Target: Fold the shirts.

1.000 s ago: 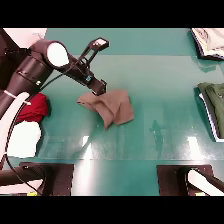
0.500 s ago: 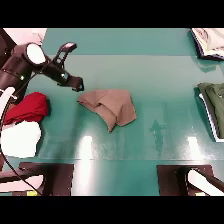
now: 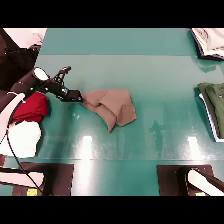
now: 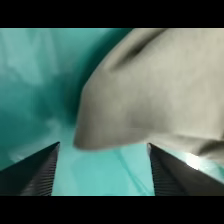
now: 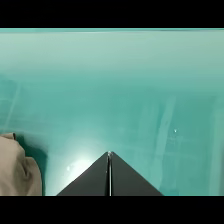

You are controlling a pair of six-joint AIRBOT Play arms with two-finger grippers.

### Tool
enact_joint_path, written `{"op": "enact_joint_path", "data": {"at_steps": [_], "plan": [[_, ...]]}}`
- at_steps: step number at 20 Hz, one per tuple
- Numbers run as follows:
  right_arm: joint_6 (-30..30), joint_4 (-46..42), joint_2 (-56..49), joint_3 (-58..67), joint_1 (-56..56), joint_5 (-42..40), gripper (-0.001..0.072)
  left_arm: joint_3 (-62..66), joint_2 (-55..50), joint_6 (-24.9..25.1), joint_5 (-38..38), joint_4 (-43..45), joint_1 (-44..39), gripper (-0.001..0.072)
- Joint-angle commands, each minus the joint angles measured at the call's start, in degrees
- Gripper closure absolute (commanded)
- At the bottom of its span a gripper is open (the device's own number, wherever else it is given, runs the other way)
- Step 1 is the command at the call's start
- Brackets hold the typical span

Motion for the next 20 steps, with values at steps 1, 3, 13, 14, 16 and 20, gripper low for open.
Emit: {"op": "enact_joint_path", "data": {"at_steps": [1, 3, 13, 14, 16, 20], "plan": [[0.00, 0.02, -0.04, 0.04, 0.00, 1.07, 0.0692, -0.52, -1.97, 1.16, 1.40, -3.17, -0.26, 0.0226], [0.02, 0.07, -0.04, -0.02, 0.00, 2.05, 0.0692, 0.66, -1.53, 0.48, 1.03, -3.06, -0.09, 0.0679], [0.00, 5.57, -1.07, -41.62, 21.68, -14.03, 0.0261, 8.39, 11.85, 0.55, -3.19, 1.40, -0.11, 0.0679], [-0.02, 8.98, -3.13, -45.68, 24.74, -18.62, 0.0261, 8.33, 11.85, 0.52, -4.70, 1.42, -0.11, 0.0679], [-1.90, 16.90, -8.76, -49.72, 29.62, -22.25, 0.0261, 8.33, 11.85, 0.52, -7.19, 1.29, -0.11, 0.0679], [-9.11, 29.99, -19.17, -48.33, 36.41, -24.44, 0.0261, 8.33, 11.82, 0.50, -10.16, 1.27, -0.15, 0.0679]]}}
